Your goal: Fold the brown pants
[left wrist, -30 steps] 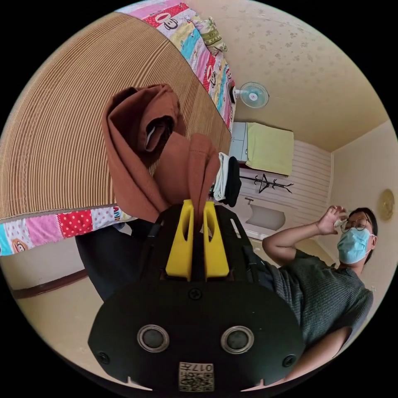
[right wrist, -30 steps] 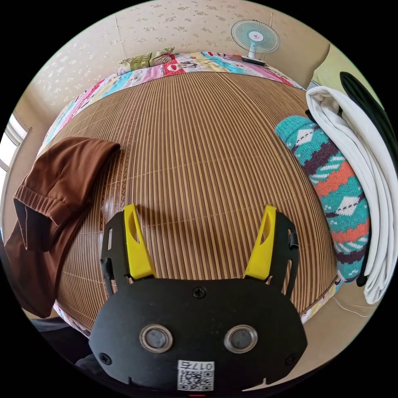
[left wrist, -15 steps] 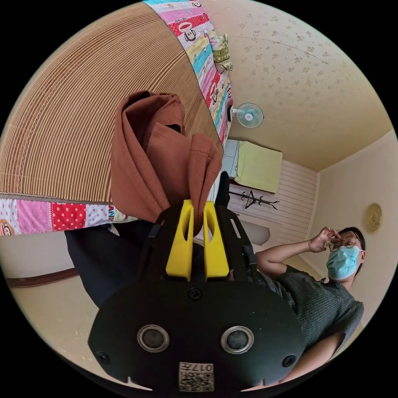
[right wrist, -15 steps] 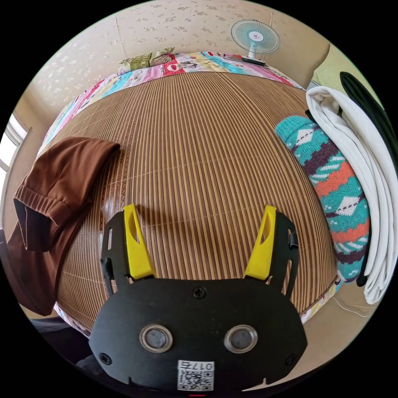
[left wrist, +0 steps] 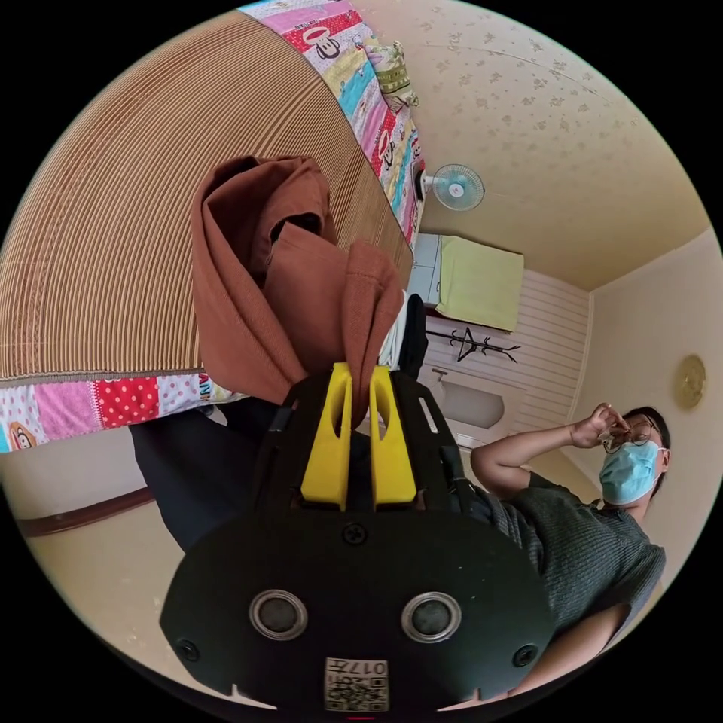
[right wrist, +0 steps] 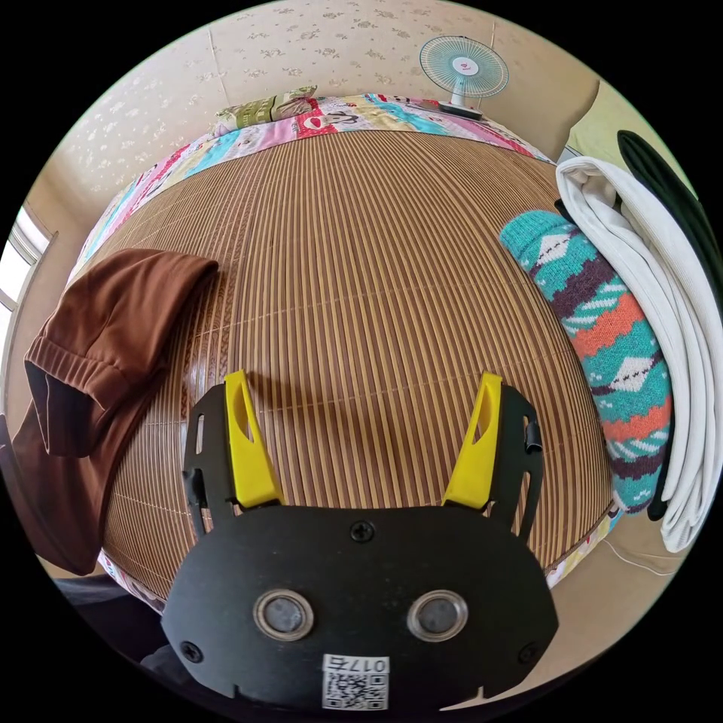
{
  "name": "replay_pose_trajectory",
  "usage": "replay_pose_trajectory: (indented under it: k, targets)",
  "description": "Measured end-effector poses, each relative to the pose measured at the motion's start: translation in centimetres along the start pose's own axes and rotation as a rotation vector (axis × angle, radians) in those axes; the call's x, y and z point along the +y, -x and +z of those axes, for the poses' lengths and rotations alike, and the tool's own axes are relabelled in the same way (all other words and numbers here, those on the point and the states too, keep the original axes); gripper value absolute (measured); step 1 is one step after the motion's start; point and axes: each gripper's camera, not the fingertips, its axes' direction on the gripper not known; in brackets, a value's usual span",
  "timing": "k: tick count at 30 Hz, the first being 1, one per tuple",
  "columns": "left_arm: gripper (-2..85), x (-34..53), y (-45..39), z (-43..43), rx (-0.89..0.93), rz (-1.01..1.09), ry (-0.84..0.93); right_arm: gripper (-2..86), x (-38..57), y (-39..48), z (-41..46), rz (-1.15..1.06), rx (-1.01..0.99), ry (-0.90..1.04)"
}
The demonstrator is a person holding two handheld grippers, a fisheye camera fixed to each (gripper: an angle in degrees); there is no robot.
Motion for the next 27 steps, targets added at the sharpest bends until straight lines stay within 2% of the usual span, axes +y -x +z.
replay_pose_trajectory:
  k: [27]
  targets:
    - [4.0,-3.6,-3.8,4.1,-0.051,-0.107,0.03,38.3,-2.2,3.1,-3.5,0.005,-0.003,0.002]
